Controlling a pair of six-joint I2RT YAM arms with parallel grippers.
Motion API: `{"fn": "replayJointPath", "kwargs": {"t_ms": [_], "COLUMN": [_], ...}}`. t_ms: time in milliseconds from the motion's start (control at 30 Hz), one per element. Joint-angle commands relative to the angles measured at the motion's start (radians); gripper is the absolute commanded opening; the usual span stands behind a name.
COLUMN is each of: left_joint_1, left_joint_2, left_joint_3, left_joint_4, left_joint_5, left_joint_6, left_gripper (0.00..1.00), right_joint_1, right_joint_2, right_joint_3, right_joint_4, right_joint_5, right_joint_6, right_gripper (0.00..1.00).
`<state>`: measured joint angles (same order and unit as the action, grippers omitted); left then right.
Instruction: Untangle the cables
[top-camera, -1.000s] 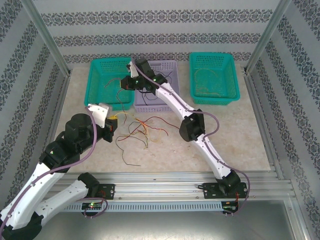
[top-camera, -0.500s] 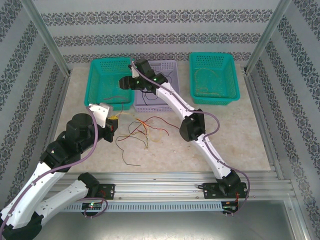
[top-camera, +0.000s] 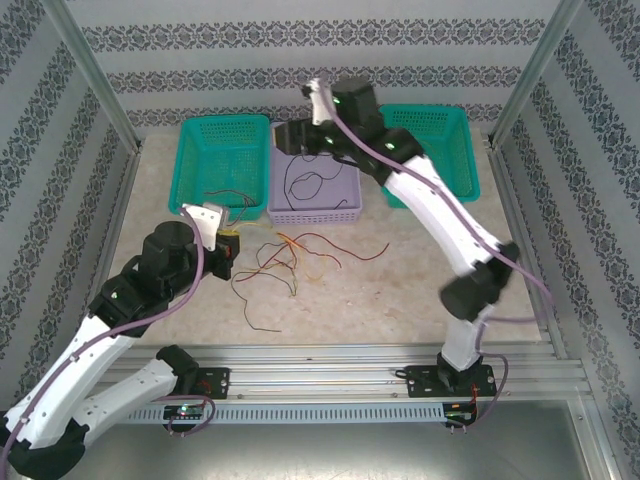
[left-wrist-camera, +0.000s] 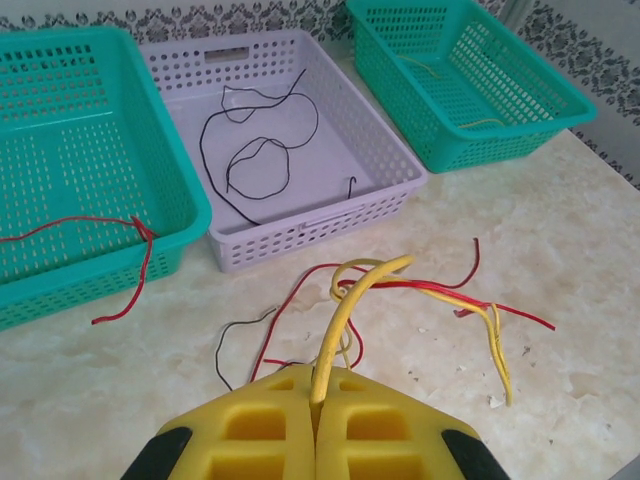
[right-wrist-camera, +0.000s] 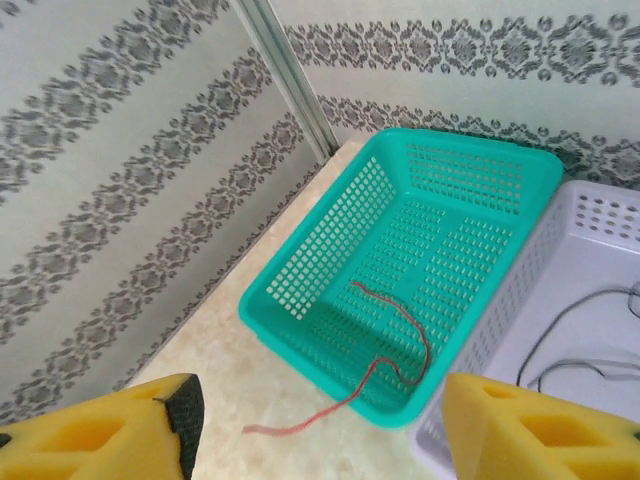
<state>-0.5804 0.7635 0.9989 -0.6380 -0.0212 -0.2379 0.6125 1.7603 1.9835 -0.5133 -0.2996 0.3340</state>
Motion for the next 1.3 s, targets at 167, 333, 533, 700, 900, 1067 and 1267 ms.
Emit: {"fn": "replayJointPath", "kwargs": {"t_ms": [167, 333, 533, 700, 900, 1067, 1267], "left_joint_1": [0.005, 0.005, 0.005, 0.004, 0.005, 0.005, 0.005], "left_joint_2": [0.046, 0.077, 0.086, 0.085, 0.073, 0.078, 0.075], "left_joint_3": [0.054, 0.069, 0.059, 0.049, 0.043, 0.053, 0.126], "left_joint_4": [0.070, 0.098, 0.111, 0.119, 0.118, 0.116, 0.046], "left_joint_5": [-0.008, 0.042, 0.065, 0.087, 0.072, 0.057, -0.046], "left_joint_6": [-0.122, -0.165, -0.185, -0.199, -0.200, -0.187, -0.107], "left_gripper": [0.00, 0.00, 0.00, 0.00, 0.00, 0.00, 0.00], "right_joint_1": [0.032, 0.089, 0.127, 0.136, 0.144, 0.144, 0.087], "right_joint_2": [-0.359, -0.460, -0.500, -0.469, -0.402, -0.417, -0.476], "right_joint_3": [-0.682, -0.889, -1.027, -1.020, -0.985, -1.000, -1.014], "right_joint_4": [0.312, 0.296, 0.337, 0.373, 0.357, 0.335, 0.200], "right_joint_5": [-0.046, 0.051, 0.119, 0.174, 0.146, 0.180, 0.324], "right_joint_6": [0.041, 0.012, 0.024, 0.010, 0.007, 0.003, 0.011], "right_gripper": [0.65, 0.65, 0.63, 0.61, 0.40, 0.16, 0.00]}}
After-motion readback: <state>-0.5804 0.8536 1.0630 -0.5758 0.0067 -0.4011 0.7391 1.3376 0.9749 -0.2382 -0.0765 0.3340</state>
